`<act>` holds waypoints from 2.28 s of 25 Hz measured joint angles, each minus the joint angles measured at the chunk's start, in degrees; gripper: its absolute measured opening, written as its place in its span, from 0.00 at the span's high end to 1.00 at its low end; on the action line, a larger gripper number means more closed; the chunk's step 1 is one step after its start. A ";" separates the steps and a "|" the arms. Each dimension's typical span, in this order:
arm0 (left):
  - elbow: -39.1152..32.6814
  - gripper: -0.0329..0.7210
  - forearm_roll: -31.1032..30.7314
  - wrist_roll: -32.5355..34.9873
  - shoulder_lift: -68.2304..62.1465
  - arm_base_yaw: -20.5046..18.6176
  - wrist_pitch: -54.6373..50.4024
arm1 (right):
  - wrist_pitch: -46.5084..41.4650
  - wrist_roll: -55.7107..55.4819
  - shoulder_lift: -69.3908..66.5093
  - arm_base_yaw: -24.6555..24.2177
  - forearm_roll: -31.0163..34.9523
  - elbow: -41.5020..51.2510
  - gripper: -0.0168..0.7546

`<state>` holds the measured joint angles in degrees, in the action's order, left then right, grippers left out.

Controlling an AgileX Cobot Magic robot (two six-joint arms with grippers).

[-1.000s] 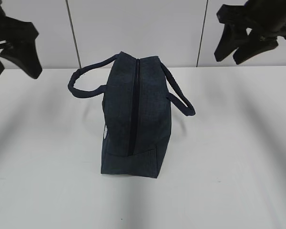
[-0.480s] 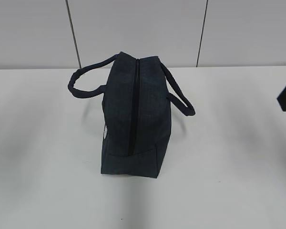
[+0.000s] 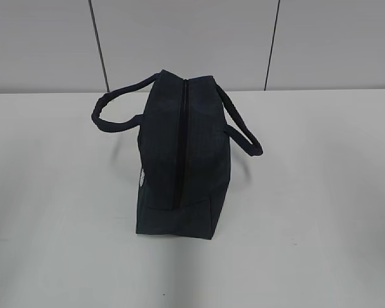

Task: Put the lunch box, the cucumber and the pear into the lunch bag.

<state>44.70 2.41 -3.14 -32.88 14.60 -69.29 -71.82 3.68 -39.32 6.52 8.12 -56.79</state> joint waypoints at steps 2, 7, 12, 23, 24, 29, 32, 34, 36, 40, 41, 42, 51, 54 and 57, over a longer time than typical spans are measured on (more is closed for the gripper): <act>-2.33 0.21 0.00 -0.25 3.05 0.34 -0.51 | -0.10 0.00 4.38 0.00 -0.26 1.11 0.52; -6.35 0.21 -0.05 -0.76 9.81 0.34 -2.31 | -0.51 -0.11 15.16 0.00 -1.85 6.97 0.52; -8.77 0.21 -0.11 -0.76 16.01 0.34 -2.59 | -0.79 -0.11 23.35 0.00 -5.83 14.88 0.52; -11.76 0.21 -4.77 -0.76 24.60 0.41 -1.90 | 1.79 1.19 31.05 0.00 -9.02 26.01 0.52; -11.78 0.21 -4.97 -0.76 24.72 0.41 -1.31 | 2.77 1.31 31.12 0.00 -9.02 26.28 0.52; -12.92 0.21 -4.96 -0.76 24.88 0.41 2.18 | 6.01 1.53 31.26 0.00 -9.02 27.99 0.52; -14.48 0.21 -4.96 -0.76 24.88 0.41 5.03 | 6.28 1.53 31.26 0.00 -9.06 28.00 0.52; -14.87 0.21 -4.96 -0.76 24.88 0.41 5.55 | 6.28 1.65 31.26 0.00 -9.06 28.10 0.52; -14.91 0.21 -4.96 -0.76 24.88 0.41 5.77 | 6.28 1.65 31.26 0.00 -9.06 28.10 0.52; -14.91 0.21 -4.91 -0.76 24.88 0.41 5.92 | 6.28 1.65 31.26 0.00 -9.06 28.10 0.52; -14.91 0.21 -4.91 -0.76 24.88 0.41 5.92 | 6.28 1.65 31.26 0.00 -9.06 28.10 0.52; -14.91 0.21 -4.91 -0.76 24.88 0.41 5.92 | 6.28 1.65 31.26 0.00 -9.06 28.10 0.52; -14.91 0.21 -4.91 -0.76 24.88 -7.00 5.92 | 6.38 1.65 31.26 -0.73 -9.06 28.10 0.52; -14.91 0.21 -4.91 -0.76 25.64 -10.11 5.92 | 6.38 1.65 31.39 -3.54 -9.06 28.10 0.52; -14.91 0.21 -4.91 -0.76 28.03 -11.40 5.92 | 6.38 1.65 32.78 -5.89 -9.06 28.10 0.52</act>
<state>29.79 -2.50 -3.90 -4.84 3.20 -63.37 -65.44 5.33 -6.54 0.62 -0.93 -28.69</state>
